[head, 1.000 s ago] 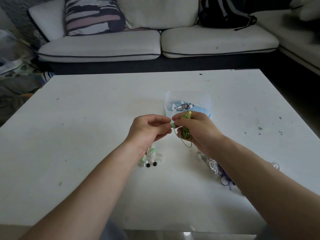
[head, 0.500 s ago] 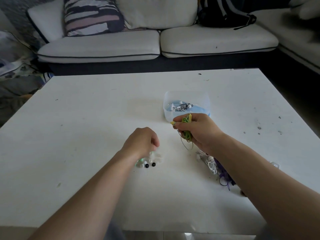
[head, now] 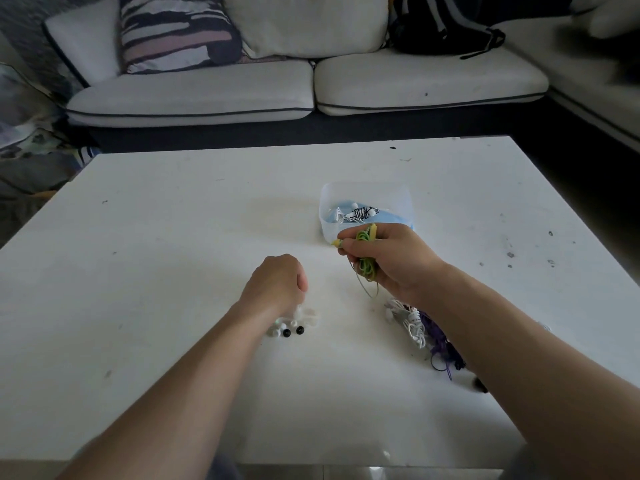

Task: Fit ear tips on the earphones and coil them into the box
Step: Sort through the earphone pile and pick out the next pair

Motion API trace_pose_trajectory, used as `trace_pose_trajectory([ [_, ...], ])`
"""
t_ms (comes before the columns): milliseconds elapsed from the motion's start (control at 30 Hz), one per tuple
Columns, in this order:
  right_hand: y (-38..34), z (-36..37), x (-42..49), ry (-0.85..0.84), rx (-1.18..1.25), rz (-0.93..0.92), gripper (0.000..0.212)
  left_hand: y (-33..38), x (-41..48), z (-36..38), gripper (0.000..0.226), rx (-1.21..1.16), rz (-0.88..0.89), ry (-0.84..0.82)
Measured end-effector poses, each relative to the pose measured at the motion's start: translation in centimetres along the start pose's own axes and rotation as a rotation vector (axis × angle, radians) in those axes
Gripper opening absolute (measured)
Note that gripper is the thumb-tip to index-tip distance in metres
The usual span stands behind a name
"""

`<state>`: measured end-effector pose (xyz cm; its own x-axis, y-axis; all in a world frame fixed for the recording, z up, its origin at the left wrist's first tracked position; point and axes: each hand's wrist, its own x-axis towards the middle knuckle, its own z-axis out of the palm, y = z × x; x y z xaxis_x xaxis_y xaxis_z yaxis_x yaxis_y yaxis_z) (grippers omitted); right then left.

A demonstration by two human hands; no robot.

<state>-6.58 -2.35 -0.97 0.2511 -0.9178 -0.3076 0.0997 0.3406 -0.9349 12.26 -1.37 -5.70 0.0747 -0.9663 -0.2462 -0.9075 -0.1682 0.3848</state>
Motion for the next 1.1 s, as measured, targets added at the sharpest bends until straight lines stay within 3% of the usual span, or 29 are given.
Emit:
trace_pose_trajectory([
  [133,0.1,0.1,0.0,-0.038,-0.002,-0.014,0.008,0.6,-0.5,-1.8,0.025,-0.141,0.035,0.133],
  [400,-0.1,0.9,-0.5,-0.123,0.025,-0.086,0.010,1.3,-2.2,-4.2,0.018,-0.598,0.127,0.170],
  [700,-0.5,1.3,-1.0,-0.109,0.066,-0.207,0.011,2.3,-3.4,-5.5,0.016,-1.384,0.040,-0.028],
  [1100,-0.9,1.2,-1.6,-0.118,0.081,-0.276,0.010,3.1,-4.2,-6.0,0.026,-1.595,0.021,-0.174],
])
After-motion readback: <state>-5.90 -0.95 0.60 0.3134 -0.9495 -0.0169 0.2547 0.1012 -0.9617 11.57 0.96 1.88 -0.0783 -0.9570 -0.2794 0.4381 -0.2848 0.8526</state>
